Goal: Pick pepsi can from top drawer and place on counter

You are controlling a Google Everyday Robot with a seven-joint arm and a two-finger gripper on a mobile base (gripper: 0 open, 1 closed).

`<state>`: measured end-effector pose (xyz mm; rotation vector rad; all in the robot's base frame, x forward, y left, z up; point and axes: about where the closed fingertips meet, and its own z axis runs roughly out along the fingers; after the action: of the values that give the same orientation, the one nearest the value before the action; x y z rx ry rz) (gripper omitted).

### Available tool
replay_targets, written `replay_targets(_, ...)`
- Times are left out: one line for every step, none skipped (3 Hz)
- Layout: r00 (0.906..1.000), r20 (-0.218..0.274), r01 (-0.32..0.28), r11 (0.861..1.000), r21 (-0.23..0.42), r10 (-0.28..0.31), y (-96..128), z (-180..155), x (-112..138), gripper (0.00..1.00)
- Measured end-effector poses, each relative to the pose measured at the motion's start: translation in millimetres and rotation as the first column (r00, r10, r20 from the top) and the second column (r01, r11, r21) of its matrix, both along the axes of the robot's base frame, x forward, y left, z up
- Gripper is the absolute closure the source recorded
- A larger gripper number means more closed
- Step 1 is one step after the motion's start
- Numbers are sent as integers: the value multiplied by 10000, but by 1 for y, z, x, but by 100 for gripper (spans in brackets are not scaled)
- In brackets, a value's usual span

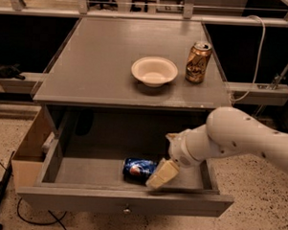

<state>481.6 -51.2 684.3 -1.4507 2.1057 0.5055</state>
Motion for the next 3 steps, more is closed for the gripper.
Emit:
replay_targets(10000,-44,-66,9999,124,66,20,-11,14,0)
replay_targets(9999,-8,-159,9997,179,159,40,-24,27,0)
replay_targets(10000,97,-7,9998,214,5,42,-35,23,0)
